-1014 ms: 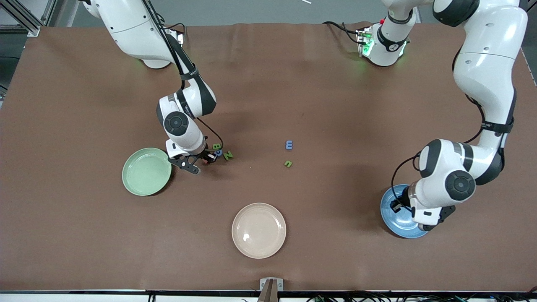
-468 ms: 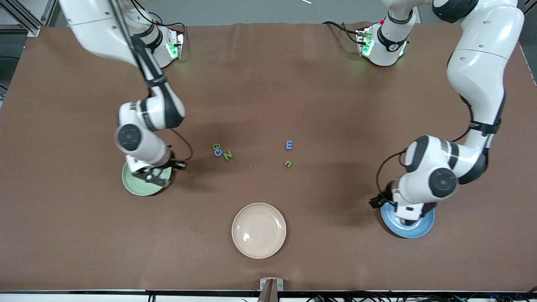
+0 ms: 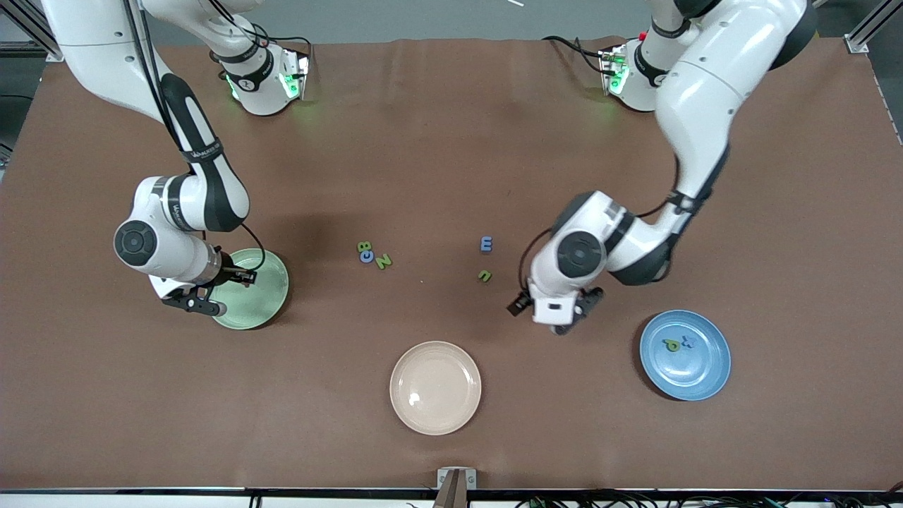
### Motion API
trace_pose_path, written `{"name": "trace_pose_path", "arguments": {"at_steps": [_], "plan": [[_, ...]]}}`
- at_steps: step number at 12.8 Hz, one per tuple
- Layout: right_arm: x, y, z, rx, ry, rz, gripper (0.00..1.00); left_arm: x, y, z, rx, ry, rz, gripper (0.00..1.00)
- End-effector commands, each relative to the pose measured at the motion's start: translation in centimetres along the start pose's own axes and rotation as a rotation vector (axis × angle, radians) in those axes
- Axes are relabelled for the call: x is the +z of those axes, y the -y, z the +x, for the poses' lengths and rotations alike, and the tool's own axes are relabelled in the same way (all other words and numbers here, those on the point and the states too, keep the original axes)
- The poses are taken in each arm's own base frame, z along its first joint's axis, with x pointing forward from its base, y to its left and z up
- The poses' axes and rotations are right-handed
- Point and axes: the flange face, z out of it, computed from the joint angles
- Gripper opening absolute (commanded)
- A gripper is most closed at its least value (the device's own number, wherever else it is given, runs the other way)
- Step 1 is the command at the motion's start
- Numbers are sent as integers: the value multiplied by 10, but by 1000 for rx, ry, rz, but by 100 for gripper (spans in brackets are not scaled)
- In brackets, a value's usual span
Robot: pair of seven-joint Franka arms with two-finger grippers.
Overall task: Sort upper and lower case letters into plates
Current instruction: 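Grasp the green u with the left gripper while the right gripper drops Q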
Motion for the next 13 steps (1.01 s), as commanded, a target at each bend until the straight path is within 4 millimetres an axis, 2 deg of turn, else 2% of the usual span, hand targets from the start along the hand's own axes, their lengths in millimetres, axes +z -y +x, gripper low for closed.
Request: {"name": "trace_pose_path", "arguments": {"at_steps": [1, 2, 3, 4, 5, 9, 11, 13], "plan": [[15, -1, -11, -10, 23, -6, 1, 19, -6, -32, -72, -11, -7, 89], [17, -2, -10, -9, 28, -7, 2, 28, -7, -40, -117, -8, -15, 87], [16, -2, -10, -9, 28, -7, 18, 34, -6, -44, -165, -6, -23, 85], [15, -2, -9, -9, 26, -6, 61, 40, -6, -50, -173, -2, -29, 82], [13, -1, -9, -9, 25, -5, 100, 45, -6, -60, -180, 0, -27, 80], [-16, 21, -2, 36, 34, 4, 100, 60, -10, -67, -250, 5, -55, 77], [-24, 61, -13, 89, 15, 1, 100, 69, -10, -74, -247, 10, -52, 68], [-20, 107, -32, 153, -12, -1, 100, 68, -10, -71, -262, 11, -53, 58]]}}
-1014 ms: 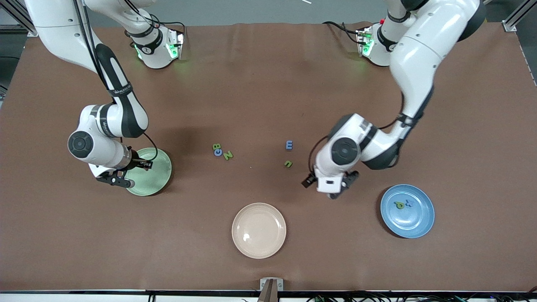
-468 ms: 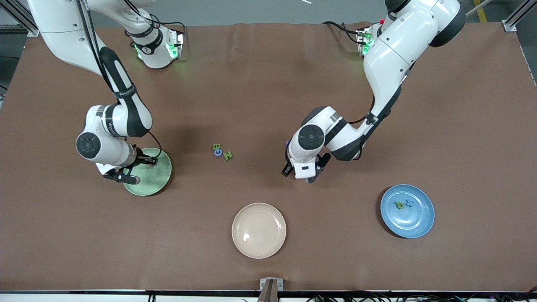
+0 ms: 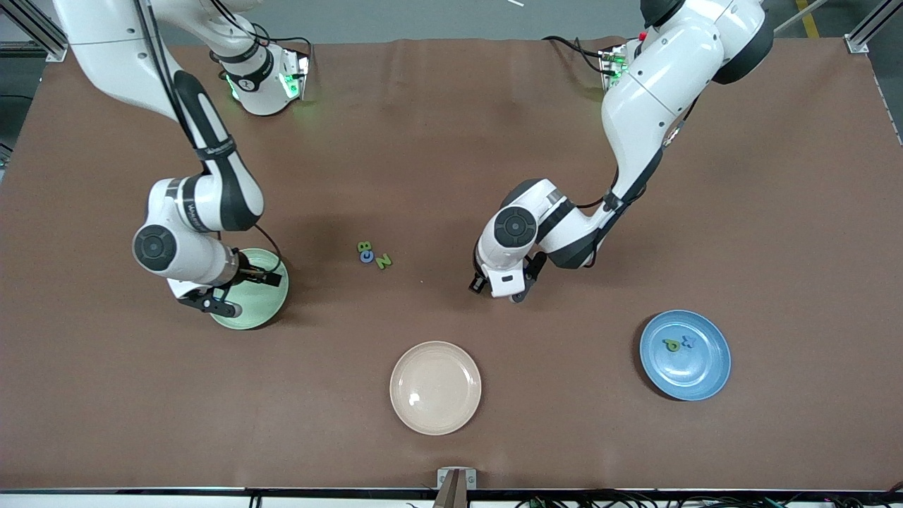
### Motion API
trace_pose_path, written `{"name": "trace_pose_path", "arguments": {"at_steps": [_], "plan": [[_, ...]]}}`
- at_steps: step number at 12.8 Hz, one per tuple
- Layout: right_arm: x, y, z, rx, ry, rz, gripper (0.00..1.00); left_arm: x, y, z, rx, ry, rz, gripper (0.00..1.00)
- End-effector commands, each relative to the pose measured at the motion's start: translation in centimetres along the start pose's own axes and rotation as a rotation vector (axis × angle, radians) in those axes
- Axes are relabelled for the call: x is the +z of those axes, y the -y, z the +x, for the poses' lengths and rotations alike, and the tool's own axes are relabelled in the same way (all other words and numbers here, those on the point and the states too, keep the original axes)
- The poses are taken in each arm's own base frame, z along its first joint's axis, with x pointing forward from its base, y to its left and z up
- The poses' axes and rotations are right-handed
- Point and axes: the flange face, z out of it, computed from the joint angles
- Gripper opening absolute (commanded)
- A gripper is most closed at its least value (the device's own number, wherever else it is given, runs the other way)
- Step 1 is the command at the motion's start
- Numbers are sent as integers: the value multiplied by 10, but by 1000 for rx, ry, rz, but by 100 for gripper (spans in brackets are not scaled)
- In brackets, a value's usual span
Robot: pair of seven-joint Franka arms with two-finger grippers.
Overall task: Sort upper and lower case letters into plates
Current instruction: 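Grasp the green u with the left gripper while the right gripper drops Q, then drop the u on the blue plate while the right gripper grasps blue G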
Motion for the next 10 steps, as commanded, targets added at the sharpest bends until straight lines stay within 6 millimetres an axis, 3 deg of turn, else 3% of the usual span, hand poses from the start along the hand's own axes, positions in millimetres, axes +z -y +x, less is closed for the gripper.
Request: {"name": "trace_pose_path", "arguments": {"at_steps": [1, 2, 5, 7, 10], "plan": [[3, 55, -38, 85, -45, 11, 100, 1, 0, -2, -15, -17, -17, 51], [10, 74, -53, 108, -68, 21, 100, 1, -1, -1, -19, -16, -17, 43], [42, 106, -81, 144, -120, 47, 100, -7, -5, 10, -42, -17, -29, 3], [53, 123, -95, 166, -130, 51, 100, -26, -10, 29, -57, -26, -51, 0], [65, 139, -108, 163, -149, 64, 99, -78, -15, 78, -67, -77, -74, 0]]}}
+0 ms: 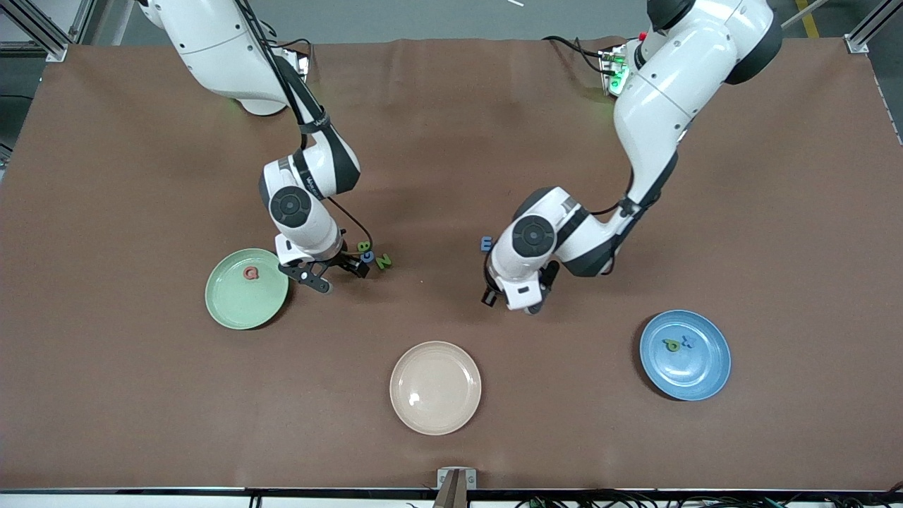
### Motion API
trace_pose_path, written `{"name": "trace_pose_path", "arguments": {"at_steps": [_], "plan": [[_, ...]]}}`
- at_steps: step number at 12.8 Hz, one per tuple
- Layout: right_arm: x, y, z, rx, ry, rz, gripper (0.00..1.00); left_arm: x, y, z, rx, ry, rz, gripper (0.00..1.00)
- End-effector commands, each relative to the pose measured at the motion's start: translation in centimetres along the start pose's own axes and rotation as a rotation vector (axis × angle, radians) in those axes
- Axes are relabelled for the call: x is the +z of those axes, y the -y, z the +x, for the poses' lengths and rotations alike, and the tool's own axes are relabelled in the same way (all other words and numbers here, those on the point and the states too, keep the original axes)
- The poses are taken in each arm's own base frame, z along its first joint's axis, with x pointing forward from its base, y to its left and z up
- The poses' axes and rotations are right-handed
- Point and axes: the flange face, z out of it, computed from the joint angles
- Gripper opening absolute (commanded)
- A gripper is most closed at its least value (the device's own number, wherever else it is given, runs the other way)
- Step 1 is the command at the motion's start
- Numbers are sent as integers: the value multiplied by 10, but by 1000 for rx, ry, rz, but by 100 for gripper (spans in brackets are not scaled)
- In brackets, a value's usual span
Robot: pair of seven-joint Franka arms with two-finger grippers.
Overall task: Sort upper and lower case letters into plates
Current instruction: 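Drop the u on the blue plate while the right gripper grasps blue G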
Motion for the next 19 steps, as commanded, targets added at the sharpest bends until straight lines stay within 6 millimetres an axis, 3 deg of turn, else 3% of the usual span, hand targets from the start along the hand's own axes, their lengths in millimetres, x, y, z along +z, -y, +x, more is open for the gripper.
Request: {"name": "trace_pose_path", "arguments": {"at_steps": [1, 3, 7, 10, 12, 13, 14, 15, 16, 17, 19], "plan": [[9, 7, -14, 19, -16, 9, 99, -51, -2, 54, 59, -96, 11, 0], [14, 13, -24, -1, -20, 11, 98, -78, -4, 114, 116, -121, -3, 0], [20, 19, -42, -1, -13, 0, 93, -97, 9, 229, 237, -162, 6, 0], [21, 25, -58, -2, -8, -8, 90, -102, 26, 293, 322, -189, 28, 1], [22, 27, -63, -2, -5, -12, 82, -103, 38, 325, 356, -189, 42, 4], [22, 28, -64, -3, -4, -13, 76, -103, 48, 347, 375, -187, 53, 11], [23, 27, -64, -5, -3, -16, 71, -102, 53, 358, 396, -182, 59, 29], [23, 27, -63, -5, -3, -16, 63, -98, 62, 368, 403, -175, 73, 51], [23, 26, -62, -8, -3, -16, 54, -93, 67, 371, 399, -167, 84, 88], [23, 26, -62, -8, -3, -16, 45, -94, 68, 370, 397, -164, 91, 99], [23, 24, -58, -2, -3, -16, 36, -96, 71, 356, 402, -135, 162, 100]]}}
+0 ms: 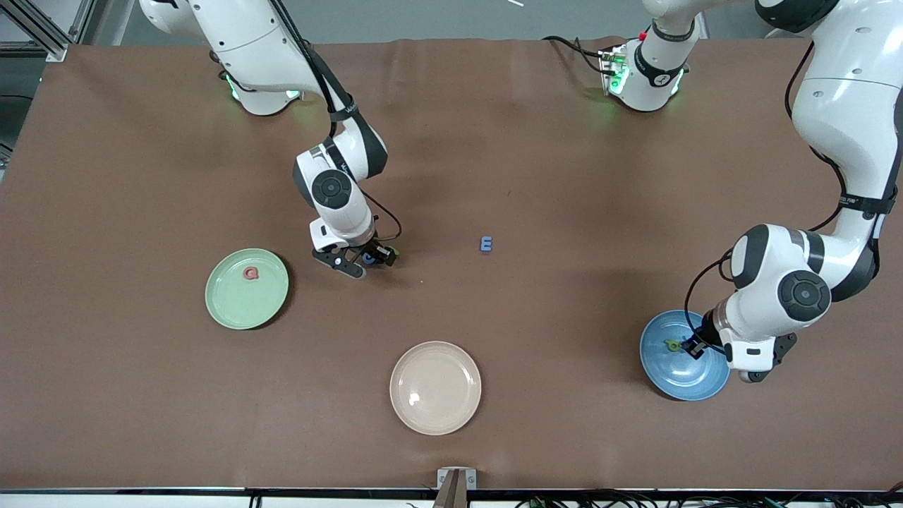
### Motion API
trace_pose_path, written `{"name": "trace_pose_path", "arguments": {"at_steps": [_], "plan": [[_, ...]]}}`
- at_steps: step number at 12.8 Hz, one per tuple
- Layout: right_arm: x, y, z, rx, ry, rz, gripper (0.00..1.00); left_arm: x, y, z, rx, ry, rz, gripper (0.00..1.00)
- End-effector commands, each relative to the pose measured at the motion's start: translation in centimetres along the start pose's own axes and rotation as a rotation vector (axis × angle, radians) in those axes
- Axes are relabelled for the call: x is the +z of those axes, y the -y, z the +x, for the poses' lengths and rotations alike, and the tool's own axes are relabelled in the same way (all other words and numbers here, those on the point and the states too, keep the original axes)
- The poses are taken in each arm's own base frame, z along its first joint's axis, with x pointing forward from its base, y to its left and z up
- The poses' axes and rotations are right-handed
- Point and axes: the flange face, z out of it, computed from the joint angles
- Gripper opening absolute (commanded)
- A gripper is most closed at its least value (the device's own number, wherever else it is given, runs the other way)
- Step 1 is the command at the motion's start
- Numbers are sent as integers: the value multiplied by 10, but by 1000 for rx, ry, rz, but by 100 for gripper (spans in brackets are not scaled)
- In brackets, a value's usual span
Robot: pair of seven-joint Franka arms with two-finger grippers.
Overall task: Sort upper and lower case letters into plates
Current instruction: 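Drop the G on the green plate while the left gripper reaches blue E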
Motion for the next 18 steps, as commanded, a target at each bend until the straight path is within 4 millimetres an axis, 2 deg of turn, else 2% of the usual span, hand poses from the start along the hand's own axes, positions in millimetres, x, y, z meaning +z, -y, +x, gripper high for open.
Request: {"name": "trace_pose_path", "arguments": {"at_steps": [1, 3, 4, 5, 6, 7, 9, 11, 13, 14, 15, 18], "plan": [[11, -11, -3, 15, 8, -20, 30, -22, -15, -35, 47, 41, 80, 100], [9, -13, 3, 19, 7, -19, 9, -36, -35, -67, 61, 70, 94, 100], [5, -17, 9, 11, 13, -26, 3, -37, -50, -93, 60, 90, 86, 100], [-1, -21, 19, -5, 20, -32, 1, -36, -61, -117, 52, 106, 79, 99], [-19, -28, 33, -22, 25, -26, 1, -31, -72, -145, 52, 120, 80, 99], [-38, -43, 57, -48, 44, -34, 0, -26, -82, -173, 57, 125, 79, 99], [-65, -77, 105, -107, 98, -57, 0, -20, -109, -236, 77, 116, 50, 90], [-76, -118, 149, -180, 129, -54, 0, -21, -137, -299, 130, 74, 30, 85], [-72, -158, 182, -235, 134, -40, 0, -15, -150, -353, 209, 33, 34, 78], [-70, -172, 193, -244, 130, -35, 0, -10, -151, -368, 247, 20, 17, 71], [-65, -178, 198, -251, 120, -31, 1, -4, -151, -380, 272, 21, -20, 67], [-30, -178, 194, -261, 128, -45, 2, 10, -156, -428, 401, 14, -80, 67]]}}
